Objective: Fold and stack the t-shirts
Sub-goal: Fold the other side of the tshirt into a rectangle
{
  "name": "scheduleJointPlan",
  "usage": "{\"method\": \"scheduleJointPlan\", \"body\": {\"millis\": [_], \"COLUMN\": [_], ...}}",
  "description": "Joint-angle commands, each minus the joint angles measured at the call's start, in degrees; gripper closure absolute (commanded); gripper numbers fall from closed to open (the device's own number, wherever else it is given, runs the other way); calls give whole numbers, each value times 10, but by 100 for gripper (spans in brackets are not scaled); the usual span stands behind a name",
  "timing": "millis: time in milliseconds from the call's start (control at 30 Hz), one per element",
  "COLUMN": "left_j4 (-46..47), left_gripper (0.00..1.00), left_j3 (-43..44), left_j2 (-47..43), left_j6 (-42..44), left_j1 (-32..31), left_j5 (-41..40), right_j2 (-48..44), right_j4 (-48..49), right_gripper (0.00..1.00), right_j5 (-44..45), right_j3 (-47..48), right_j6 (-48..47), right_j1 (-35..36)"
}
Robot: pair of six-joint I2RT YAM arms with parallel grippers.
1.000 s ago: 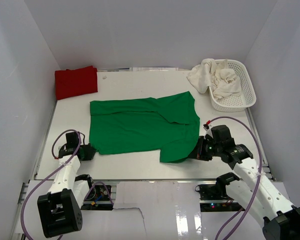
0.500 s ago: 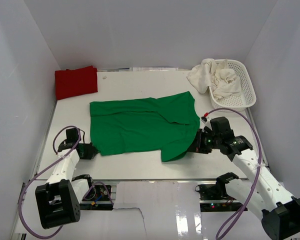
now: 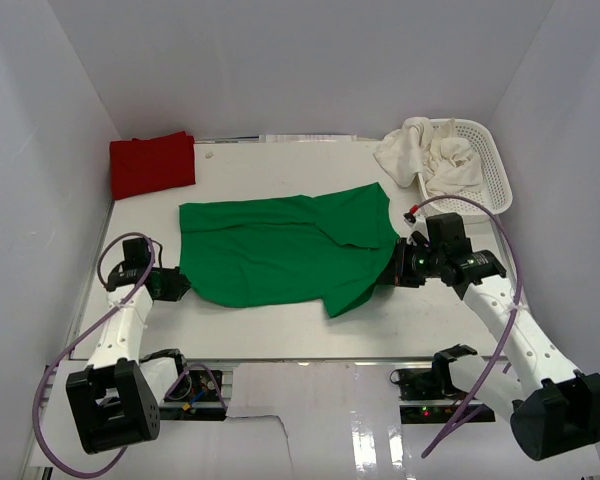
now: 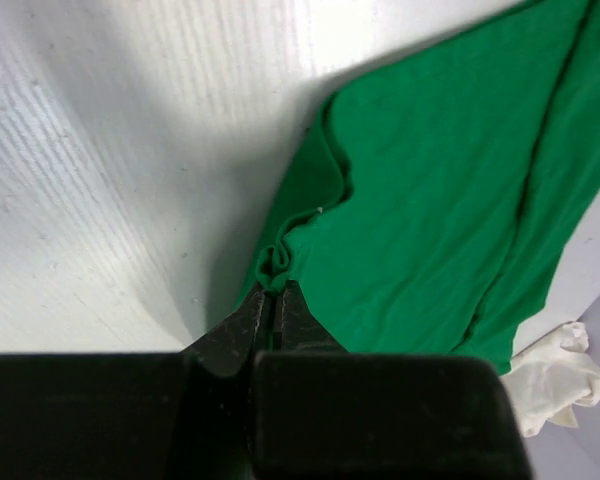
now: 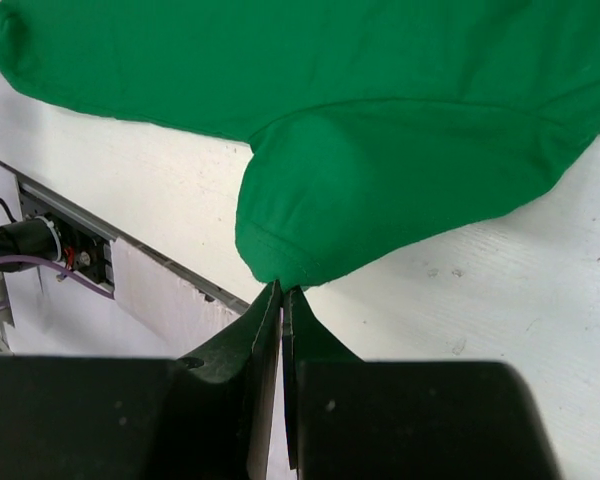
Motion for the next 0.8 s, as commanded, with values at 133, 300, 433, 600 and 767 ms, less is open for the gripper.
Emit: {"method": "scheduleJointPlan", "body": {"millis": [133,300,433,600,767], "left_j4": [-14,-11,-7,3,17], "left_gripper": [100,100,100,100,100], "left_j3": [40,42,48,47,54], "left_j2": [4,19,25,32,44], "left_j6": [12,13,11,6,2], "left_j1": [6,8,10,14,16], "left_j5": [8,9,6,15,20], "right_j2": [35,74,102,124,159], "right_j4": [17,20,21,21,19], "right_gripper": [92,92,92,92,92], "right_j5": [-23,-25,-28,-27,-25], "right_j3": [62,95,125,152,202], "right_j6": [-33,-52,-63,-76,-92], "right_j1": [-18,-28,-38,-48,-53]}}
